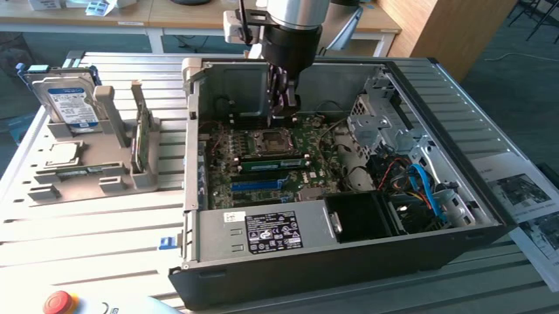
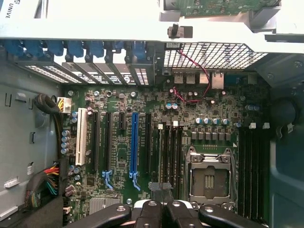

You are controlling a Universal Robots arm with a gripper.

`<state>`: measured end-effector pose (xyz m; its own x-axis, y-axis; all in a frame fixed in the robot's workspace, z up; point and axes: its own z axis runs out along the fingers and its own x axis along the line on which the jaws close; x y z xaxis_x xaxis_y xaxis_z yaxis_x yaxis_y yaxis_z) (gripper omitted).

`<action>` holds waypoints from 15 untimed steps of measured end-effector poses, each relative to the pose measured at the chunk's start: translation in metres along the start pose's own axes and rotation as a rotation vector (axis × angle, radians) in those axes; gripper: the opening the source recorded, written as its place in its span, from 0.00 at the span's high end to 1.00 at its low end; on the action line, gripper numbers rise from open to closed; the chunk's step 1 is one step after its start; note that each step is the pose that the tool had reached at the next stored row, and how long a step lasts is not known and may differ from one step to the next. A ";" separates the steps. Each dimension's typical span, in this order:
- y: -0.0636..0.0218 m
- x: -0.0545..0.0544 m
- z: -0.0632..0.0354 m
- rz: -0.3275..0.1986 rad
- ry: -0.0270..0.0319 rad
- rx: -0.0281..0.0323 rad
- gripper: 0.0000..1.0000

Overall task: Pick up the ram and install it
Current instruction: 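Press down the ram until it locks into place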

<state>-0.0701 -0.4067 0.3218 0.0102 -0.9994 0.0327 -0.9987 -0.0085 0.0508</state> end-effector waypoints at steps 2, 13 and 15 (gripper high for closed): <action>0.0000 0.000 0.0000 0.000 0.0000 0.0000 0.89; -0.0131 0.001 -0.0006 0.000 0.0000 0.0000 0.89; -0.0157 0.002 -0.0007 0.000 -0.0001 0.0000 0.89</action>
<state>-0.0543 -0.4083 0.3217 0.0102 -0.9994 0.0326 -0.9987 -0.0085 0.0508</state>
